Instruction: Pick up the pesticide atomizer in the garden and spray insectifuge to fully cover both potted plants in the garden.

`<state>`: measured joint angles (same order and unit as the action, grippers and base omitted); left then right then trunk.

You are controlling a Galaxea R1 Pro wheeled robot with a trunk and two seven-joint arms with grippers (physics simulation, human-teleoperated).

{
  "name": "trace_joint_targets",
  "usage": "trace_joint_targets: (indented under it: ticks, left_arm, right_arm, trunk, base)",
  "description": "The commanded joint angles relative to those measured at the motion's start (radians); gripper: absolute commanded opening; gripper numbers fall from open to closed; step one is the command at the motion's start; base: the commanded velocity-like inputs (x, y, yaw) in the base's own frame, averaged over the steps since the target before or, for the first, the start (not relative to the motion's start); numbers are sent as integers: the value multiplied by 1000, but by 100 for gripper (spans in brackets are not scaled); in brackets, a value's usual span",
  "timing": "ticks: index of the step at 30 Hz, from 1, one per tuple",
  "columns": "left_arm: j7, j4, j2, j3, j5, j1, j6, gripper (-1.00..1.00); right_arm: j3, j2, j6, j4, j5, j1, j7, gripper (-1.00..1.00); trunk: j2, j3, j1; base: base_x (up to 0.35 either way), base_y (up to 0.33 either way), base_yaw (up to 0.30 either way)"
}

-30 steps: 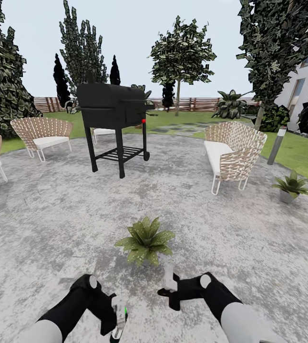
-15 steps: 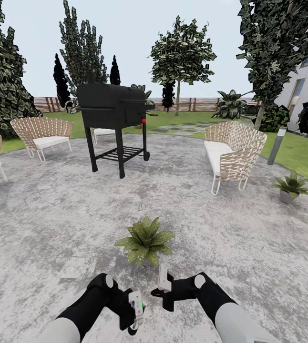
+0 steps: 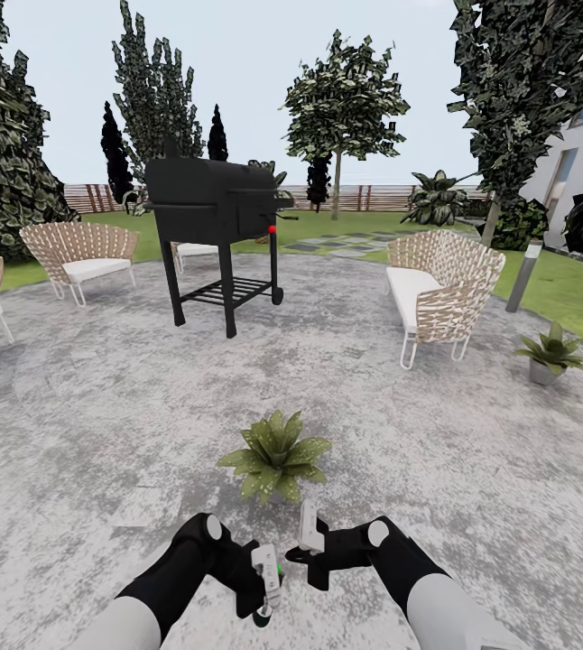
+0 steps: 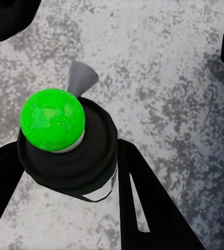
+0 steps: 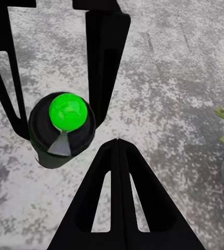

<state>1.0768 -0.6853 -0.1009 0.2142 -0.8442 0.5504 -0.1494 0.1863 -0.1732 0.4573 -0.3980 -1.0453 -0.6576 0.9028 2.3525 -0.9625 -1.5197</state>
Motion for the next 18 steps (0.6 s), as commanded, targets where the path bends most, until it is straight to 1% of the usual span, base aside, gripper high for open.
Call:
trace_joint_targets:
  ticks: [1,3,4,7,18]
  left_arm:
    - [5,-2,0,1,-1,0,-10,-100]
    - [-7,-3,-2,1,0,0,-9,-100]
    - [-27,-3,-6,1,0,0,-8,-100]
    - [-45,-2,-11,0,0,0,-7,-100]
    - [-51,-2,-22,-1,1,0,-6,-100]
  right_arm:
    - [8,-1,3,-1,-7,0,5,-100]
    - [8,-1,3,-1,-7,0,5,-100]
    - [8,-1,3,-1,-7,0,5,-100]
    - [8,-1,3,-1,-7,0,5,-100]
    - [8,-1,3,1,-7,0,5,-100]
  trunk:
    - [0,-1,0]
    - [0,-1,0]
    - [0,-1,0]
    - [0,-1,0]
    - [0,-1,0]
  base:
    - [0,0,0]
    - [0,0,0]
    - [0,0,0]
    - [0,0,0]
    - [0,0,0]
